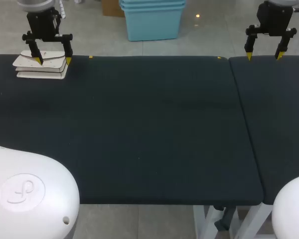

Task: Pick up the bag, open it, inspect its contents, close it, and place it on the opposite side

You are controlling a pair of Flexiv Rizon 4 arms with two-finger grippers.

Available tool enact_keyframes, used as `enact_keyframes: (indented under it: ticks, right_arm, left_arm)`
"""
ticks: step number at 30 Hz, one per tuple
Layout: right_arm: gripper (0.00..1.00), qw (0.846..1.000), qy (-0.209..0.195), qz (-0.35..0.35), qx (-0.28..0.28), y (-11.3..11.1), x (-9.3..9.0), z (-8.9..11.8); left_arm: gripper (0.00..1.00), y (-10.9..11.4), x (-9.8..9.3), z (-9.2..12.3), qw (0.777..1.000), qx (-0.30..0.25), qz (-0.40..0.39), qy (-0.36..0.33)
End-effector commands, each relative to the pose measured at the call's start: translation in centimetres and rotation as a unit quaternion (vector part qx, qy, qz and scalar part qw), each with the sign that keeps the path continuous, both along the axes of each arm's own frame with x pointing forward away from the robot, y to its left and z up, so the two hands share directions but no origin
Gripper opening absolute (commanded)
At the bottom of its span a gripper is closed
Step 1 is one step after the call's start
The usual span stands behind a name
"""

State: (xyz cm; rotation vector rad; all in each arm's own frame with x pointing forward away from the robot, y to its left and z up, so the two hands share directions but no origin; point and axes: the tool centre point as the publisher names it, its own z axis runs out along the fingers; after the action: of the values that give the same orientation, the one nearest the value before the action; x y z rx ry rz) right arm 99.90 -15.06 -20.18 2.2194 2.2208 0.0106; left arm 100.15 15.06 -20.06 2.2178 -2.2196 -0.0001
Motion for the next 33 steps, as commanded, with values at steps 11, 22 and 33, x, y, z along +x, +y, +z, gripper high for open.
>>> enact_keyframes:
  ticks: [11, 22, 33]
  right_arm:
    - [1.00, 1.000, 0.001, 0.000, -0.001, 0.0, 0.0, 0.1]
    - [1.00, 1.000, 0.001, 0.000, -0.001, 0.0, 0.0, 0.1]
    - [1.00, 0.979, -0.043, 0.163, 0.116, 1.5, -0.6, -0.6]
  left_arm:
    - [1.00, 0.0, 0.0, 0.1, 1.000, 0.001, 0.000, 0.000]
    - [1.00, 0.0, 0.0, 0.1, 1.000, 0.001, 0.000, 0.000]
    - [1.00, 2.1, -0.3, -0.4, 0.989, -0.128, -0.068, 0.031]
